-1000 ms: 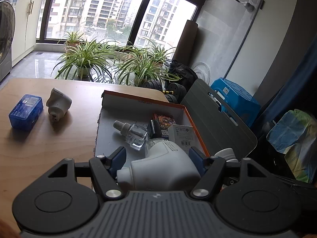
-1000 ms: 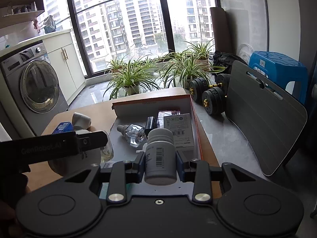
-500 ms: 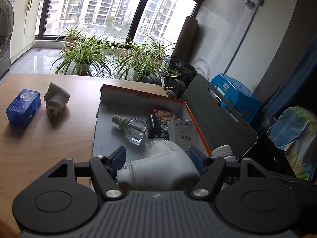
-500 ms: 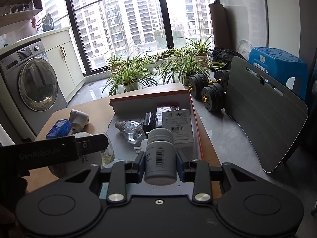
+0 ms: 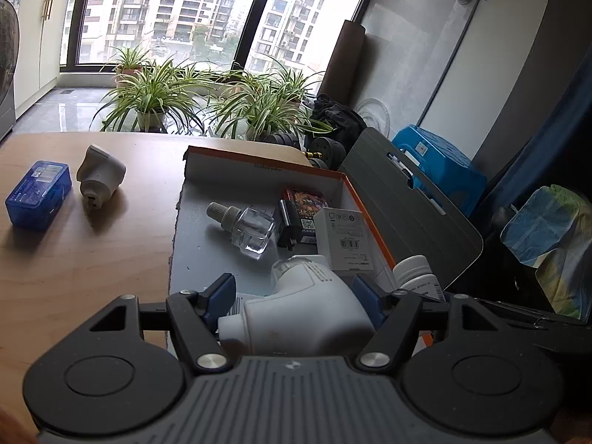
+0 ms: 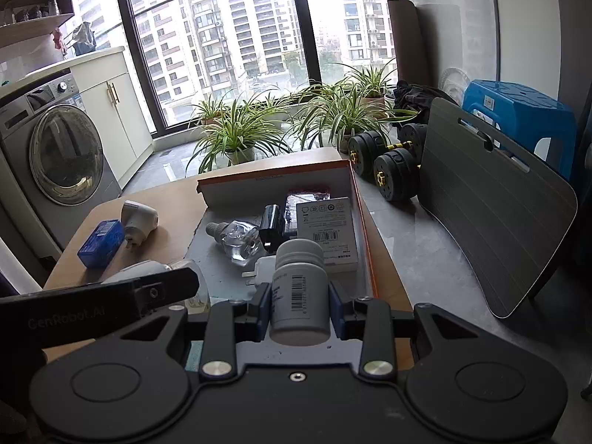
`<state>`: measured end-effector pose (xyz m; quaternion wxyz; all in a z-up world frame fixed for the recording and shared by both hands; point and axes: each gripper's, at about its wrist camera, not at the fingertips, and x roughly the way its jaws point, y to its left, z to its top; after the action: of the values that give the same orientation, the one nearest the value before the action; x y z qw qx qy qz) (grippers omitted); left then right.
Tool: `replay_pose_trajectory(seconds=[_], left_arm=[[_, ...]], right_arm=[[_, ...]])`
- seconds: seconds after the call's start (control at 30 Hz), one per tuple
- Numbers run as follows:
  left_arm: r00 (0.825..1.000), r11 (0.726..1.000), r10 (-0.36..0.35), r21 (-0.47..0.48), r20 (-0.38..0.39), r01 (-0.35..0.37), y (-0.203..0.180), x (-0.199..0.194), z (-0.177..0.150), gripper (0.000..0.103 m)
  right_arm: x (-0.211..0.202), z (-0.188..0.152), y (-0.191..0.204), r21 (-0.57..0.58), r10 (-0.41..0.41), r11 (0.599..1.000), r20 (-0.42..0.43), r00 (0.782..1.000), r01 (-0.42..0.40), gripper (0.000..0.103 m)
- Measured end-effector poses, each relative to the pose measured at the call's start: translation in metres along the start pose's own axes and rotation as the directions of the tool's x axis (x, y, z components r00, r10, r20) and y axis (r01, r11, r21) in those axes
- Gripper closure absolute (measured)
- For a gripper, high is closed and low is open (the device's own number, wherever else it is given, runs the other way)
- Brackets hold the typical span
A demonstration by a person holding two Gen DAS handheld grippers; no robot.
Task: Organize rigid objects
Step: 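Lower the diffuser into the tray with the left tool while the right tool lowers the pill bottle, then open the left tool to release the diffuser while the right tool releases the pill bottle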
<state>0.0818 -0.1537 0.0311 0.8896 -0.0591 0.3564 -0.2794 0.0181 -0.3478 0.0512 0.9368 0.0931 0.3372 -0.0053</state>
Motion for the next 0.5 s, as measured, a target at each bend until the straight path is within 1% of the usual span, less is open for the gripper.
replay_pose_trajectory(seconds=[0.37,0.43,0.47,0.5], left_arm=[[1.000,0.999,-0.004,0.042,-0.012,0.004,-0.003,0.005,-0.007,0.032],[1.000,0.999,-0.012,0.047,-0.010,0.013,-0.004,0.005,-0.007,0.043],[1.000,0.998,-0.013,0.055,-0.007,0.014,-0.005,0.004,-0.007,0.045],[1.000,0.998,-0.016,0.061,-0.003,0.016,-0.006,0.003,-0.006,0.045]], right_arm=[[0.012,0.004,-0.002,0.000,0.002,1.000,-0.018,1.000,-0.002,0.062],[0.015,0.005,-0.003,-0.001,0.002,1.000,-0.022,1.000,-0.002,0.062],[0.016,0.005,-0.003,-0.002,0.001,1.000,-0.024,1.000,-0.001,0.062],[0.017,0.005,-0.003,-0.001,0.001,1.000,-0.026,1.000,-0.001,0.062]])
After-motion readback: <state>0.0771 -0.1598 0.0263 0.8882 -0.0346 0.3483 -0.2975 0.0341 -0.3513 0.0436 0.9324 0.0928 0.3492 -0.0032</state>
